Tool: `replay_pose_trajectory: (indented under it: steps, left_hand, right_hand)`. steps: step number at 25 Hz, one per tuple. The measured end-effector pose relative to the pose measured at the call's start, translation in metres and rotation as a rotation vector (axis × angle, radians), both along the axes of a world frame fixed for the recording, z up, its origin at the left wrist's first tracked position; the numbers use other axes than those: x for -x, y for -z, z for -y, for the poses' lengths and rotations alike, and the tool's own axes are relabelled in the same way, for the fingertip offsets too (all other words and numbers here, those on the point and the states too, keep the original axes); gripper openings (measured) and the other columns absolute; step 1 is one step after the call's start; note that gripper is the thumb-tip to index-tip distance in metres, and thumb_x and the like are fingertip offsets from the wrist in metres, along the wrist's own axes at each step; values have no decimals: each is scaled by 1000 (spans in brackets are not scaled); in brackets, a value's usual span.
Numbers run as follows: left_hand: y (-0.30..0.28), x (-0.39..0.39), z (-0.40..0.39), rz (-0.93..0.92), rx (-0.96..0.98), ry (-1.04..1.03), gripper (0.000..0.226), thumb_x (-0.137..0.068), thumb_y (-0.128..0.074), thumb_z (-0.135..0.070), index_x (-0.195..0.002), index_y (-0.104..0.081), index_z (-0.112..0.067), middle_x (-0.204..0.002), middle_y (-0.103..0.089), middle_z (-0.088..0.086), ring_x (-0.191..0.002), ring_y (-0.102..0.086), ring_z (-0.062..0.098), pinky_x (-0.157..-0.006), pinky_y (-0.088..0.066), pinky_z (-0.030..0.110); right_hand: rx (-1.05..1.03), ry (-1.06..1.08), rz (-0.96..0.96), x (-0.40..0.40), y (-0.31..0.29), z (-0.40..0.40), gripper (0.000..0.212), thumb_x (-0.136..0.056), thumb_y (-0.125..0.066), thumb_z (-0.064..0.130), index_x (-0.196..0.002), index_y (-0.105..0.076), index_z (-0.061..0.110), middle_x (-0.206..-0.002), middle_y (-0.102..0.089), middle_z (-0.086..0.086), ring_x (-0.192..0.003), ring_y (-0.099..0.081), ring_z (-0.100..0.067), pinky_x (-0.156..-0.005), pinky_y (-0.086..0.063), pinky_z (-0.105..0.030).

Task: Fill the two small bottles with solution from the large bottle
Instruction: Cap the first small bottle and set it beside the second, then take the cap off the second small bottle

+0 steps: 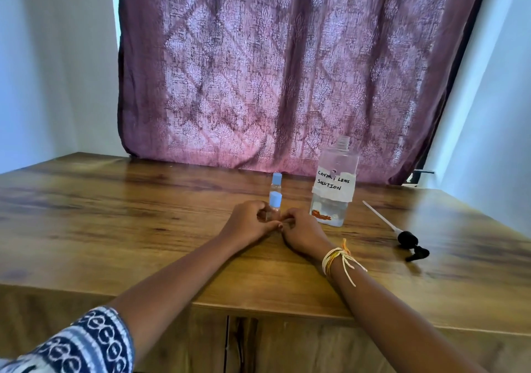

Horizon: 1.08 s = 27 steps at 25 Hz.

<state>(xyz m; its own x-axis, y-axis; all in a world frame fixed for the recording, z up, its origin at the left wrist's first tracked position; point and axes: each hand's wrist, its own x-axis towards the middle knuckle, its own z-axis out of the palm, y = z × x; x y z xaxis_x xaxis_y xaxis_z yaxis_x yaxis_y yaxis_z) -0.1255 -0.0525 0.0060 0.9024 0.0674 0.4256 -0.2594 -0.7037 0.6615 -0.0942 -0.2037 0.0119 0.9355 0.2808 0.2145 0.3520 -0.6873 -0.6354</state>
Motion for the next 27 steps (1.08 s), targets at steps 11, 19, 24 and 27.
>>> replay_pose_trajectory:
  steps: [11, 19, 24, 27]
  left_hand:
    - [5, 1, -11, -52, 145, 100, 31, -76, -78, -36, -104, -72, -23, -88, -73, -10, -79, -66, -3, -64, -43, 13]
    - [6, 3, -12, -24, 103, 176, 14, -73, -80, -35, -74, -66, -36, -63, -66, -21, -61, -59, -8, -55, -41, 9]
    - [6, 6, -9, 47, 188, 158, 29, -70, -82, -36, -95, -77, -23, -81, -76, -5, -74, -70, 2, -64, -54, 21]
    - [4, 9, -9, 66, 224, 155, 27, -69, -84, -31, -93, -79, -21, -79, -77, -5, -73, -72, 5, -64, -56, 24]
  right_hand:
    - [-715, -102, 113, 10, -21, -1, 15, -87, -70, 16, -102, -67, 14, -100, -72, -5, -95, -68, -18, -82, -56, -26]
    - [-601, -151, 172, 16, -22, -4, 24, -70, -86, 18, -80, -65, 24, -72, -65, 7, -62, -59, 5, -59, -50, -11]
    - [-582, -140, 207, 20, -21, -6, 25, -70, -86, 19, -80, -64, 25, -75, -66, 5, -65, -60, 3, -61, -51, -12]
    - [-592, -134, 178, 21, -21, -7, 29, -67, -88, 21, -84, -64, 22, -75, -68, 6, -65, -63, 2, -60, -52, -13]
